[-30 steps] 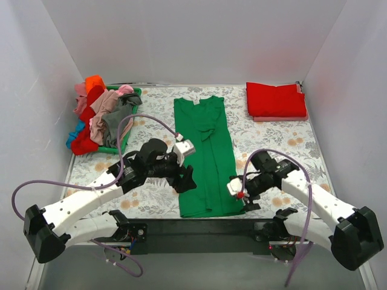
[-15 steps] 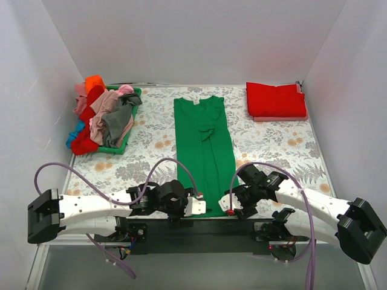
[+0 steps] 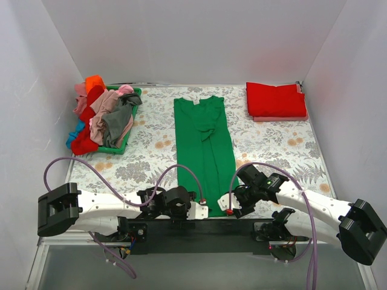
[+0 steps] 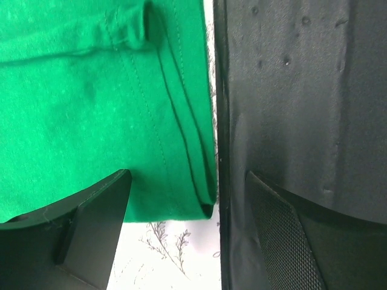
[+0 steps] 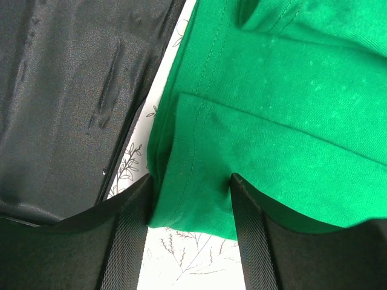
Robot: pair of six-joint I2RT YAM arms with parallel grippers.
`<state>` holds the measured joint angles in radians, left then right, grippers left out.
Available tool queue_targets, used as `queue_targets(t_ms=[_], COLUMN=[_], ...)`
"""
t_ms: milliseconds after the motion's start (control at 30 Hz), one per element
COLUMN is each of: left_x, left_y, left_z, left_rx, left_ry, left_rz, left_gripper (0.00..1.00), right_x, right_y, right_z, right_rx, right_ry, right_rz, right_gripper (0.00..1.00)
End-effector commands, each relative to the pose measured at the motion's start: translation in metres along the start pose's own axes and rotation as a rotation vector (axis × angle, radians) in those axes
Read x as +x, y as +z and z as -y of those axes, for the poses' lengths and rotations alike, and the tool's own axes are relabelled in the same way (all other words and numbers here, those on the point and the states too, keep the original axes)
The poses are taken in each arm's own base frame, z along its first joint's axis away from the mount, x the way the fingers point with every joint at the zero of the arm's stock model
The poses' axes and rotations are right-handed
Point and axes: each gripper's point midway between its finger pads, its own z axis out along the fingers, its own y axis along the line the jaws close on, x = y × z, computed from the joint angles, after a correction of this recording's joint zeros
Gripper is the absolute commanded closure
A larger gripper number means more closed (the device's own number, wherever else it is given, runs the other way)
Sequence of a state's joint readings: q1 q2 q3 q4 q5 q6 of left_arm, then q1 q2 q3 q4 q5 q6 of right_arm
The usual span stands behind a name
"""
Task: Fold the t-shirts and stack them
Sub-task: Fold the tshirt
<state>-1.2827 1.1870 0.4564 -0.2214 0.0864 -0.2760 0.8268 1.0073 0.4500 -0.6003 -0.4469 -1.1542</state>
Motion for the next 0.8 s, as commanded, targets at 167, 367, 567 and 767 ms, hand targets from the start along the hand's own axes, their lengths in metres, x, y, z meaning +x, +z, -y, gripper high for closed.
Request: queue_targets(t_ms=[167, 367, 567, 767], left_x=[-0.003, -0.001, -0.003, -0.006], left_y=[-0.001, -0.001, -0.004, -0.007], left_z=[-0.015, -0.015, -0.026, -0.034], left_rx=[-0.089, -0.088, -0.153, -0.185], left_ry=[0.05, 0.052, 0.048, 0.045], left_rz=[0.033, 0.028, 0.047, 0.062], left_gripper=[0.28, 0.37, 0.38, 0.39], right_x=[0.01, 0.009, 0.009, 0.01], right_y=[0.002, 0.002, 0.001, 0.0], right_z=[-0.001, -0.002, -0.003, -0.003], right_rx=[0.011, 0.004, 0.001, 0.006], right_ry=[-0.009, -0.007, -0.011, -0.011], right_rz=[-0.039, -0.038, -0.04, -0.042], right_gripper=[0.48, 0.55, 0.59, 0.66])
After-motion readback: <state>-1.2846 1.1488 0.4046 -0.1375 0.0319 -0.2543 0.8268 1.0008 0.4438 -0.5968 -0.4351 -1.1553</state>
